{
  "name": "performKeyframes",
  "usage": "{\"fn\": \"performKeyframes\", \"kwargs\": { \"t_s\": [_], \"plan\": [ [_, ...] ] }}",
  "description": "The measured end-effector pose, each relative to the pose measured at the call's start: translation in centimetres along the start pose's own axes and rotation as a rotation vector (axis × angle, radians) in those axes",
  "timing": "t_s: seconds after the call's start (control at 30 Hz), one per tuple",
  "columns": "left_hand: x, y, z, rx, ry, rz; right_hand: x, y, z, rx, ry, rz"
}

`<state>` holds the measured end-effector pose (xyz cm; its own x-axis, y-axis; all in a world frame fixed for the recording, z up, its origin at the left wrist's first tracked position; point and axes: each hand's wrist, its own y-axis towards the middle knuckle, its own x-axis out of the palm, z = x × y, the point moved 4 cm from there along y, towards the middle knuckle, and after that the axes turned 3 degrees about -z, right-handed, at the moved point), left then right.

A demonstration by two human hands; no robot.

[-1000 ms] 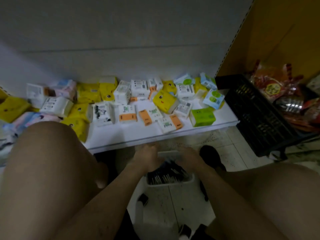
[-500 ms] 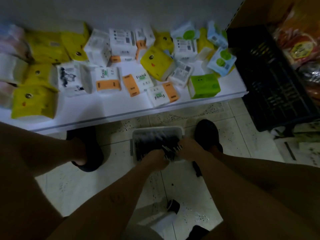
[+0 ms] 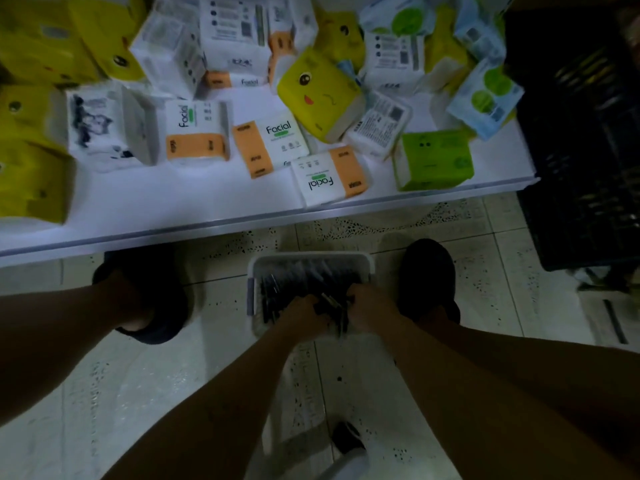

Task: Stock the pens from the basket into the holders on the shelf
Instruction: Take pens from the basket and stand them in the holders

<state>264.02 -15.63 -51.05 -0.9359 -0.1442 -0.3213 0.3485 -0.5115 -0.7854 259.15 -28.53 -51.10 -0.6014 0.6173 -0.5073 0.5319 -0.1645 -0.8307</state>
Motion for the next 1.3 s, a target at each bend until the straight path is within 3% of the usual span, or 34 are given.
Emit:
{"fn": "performKeyframes", "kwargs": {
  "t_s": [0.17,0.4,0.57,0.77,1.0,1.13,1.3],
  "plan": [
    [1.4,1.2,-0.8,-0.001,-0.116,0.053,1.6,1.3,0.0,-0.045,-0.139,0.052],
    [1.6,0.9,-1.6,-0.062,-0.236,0.394,2.9,1.4,-1.4,-0.138,-0.279,0.018],
    [0.5,-0.7,-1.6,-0.135,-0.295,0.514,2.0,0.6,-1.2,-0.131,-0.216,0.015],
    [-1.5,-1.8,-0.8,-0.140,-0.191,0.357,2.2,1.2,-2.1,-0.035,-0.214,-0.038],
    [-3.8,-3.8,-0.3,-0.094,-0.205,0.341,2.4,1.2,-3.0,-0.018,-0.386,-0.101],
    [-4.1,-4.1,0.0,-0.083,-0.213,0.298,1.7,0.9,-3.1,-0.002,-0.365,-0.138],
    [-4.8,-4.0,0.3,-0.094,-0.200,0.270,-1.5,-0.7,-3.3,-0.056,-0.120,0.153]
  ]
}}
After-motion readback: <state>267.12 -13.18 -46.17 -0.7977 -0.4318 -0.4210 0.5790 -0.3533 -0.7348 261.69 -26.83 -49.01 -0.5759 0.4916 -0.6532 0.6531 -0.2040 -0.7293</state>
